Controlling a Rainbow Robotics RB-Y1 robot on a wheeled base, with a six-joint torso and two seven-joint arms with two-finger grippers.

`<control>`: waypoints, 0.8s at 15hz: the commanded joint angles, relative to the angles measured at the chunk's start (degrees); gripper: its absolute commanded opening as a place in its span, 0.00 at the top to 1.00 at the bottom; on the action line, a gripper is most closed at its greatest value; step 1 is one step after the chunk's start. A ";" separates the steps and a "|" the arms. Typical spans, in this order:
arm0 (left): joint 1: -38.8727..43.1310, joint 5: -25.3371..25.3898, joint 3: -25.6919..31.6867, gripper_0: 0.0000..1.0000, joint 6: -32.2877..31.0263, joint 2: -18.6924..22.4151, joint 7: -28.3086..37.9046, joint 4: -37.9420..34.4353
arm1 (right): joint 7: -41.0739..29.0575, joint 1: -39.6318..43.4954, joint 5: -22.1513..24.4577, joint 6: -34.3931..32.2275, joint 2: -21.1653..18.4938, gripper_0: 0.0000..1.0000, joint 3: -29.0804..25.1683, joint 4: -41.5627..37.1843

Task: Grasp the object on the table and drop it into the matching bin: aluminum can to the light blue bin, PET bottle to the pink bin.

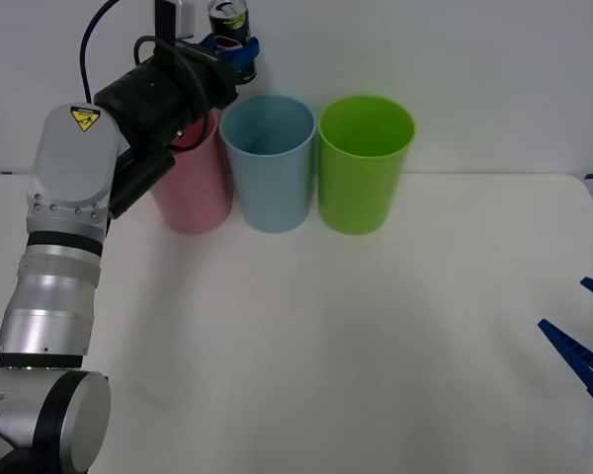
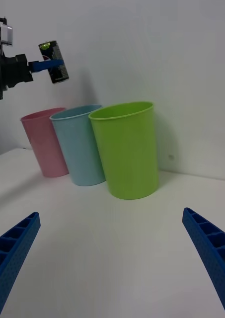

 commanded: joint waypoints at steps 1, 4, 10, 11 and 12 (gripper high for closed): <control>-0.17 -1.09 -2.37 1.00 2.00 -0.25 0.10 0.01 | 0.00 0.00 0.00 0.00 0.00 0.00 0.00 0.00; -0.26 -2.06 -4.57 1.00 4.28 -0.25 0.18 0.01 | 0.00 0.00 0.00 0.00 0.00 0.00 0.00 0.00; -0.26 -2.50 -5.01 0.98 4.55 -0.16 0.45 0.10 | 0.00 0.00 0.00 0.00 0.00 0.00 0.00 0.00; -0.26 -2.41 -5.01 0.87 4.55 -0.16 0.53 0.19 | 0.00 0.00 0.00 0.00 0.00 0.00 0.00 0.00; -0.26 -2.41 -5.01 0.00 4.55 -0.16 0.45 0.28 | 0.00 0.00 0.00 0.00 0.00 0.00 0.00 0.00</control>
